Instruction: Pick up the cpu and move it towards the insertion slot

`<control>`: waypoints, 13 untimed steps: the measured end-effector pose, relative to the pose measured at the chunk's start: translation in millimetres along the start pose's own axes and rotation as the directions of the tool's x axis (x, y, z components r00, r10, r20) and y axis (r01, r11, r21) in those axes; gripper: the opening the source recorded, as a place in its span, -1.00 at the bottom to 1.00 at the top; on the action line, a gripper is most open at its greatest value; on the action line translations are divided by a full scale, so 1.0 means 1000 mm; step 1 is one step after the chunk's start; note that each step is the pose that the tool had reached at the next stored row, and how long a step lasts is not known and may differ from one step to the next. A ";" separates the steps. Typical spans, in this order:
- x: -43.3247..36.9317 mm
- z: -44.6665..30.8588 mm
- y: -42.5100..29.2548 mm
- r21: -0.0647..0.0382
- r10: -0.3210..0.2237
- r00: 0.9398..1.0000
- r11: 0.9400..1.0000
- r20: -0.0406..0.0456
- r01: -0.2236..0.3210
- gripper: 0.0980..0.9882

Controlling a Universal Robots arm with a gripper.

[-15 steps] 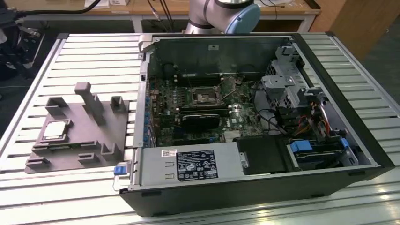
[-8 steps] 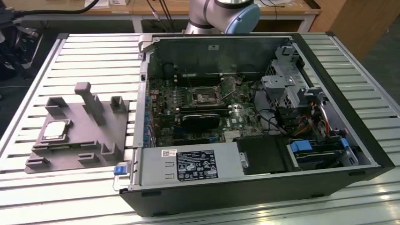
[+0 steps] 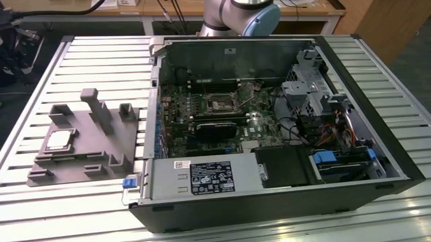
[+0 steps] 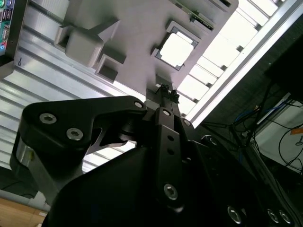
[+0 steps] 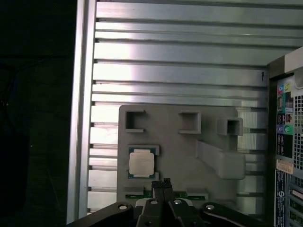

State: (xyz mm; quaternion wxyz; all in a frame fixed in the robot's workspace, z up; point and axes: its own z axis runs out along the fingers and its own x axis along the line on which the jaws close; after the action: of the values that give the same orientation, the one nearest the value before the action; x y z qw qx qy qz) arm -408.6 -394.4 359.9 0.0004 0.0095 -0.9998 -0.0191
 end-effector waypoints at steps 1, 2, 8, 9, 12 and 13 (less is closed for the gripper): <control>0.0004 0.0000 0.0000 0.000 0.000 1.000 1.000 0.000 0.000 -0.98; 0.0010 0.0000 0.0001 0.000 0.000 1.000 1.000 0.000 0.000 -0.98; 0.0060 0.0005 0.0001 0.000 0.000 1.000 1.000 0.000 0.000 -0.98; 0.0070 0.0006 0.0001 0.000 0.000 1.000 1.000 0.000 0.000 -0.98; 0.0099 0.0012 0.0001 0.000 0.000 1.000 1.000 0.000 0.000 -0.98; 0.0111 0.0015 0.0002 0.000 0.000 1.000 1.000 0.000 0.000 -0.98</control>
State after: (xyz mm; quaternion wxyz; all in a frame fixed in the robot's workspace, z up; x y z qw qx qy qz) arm -419.8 -394.4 358.4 0.0006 0.0096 -0.9998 -0.0191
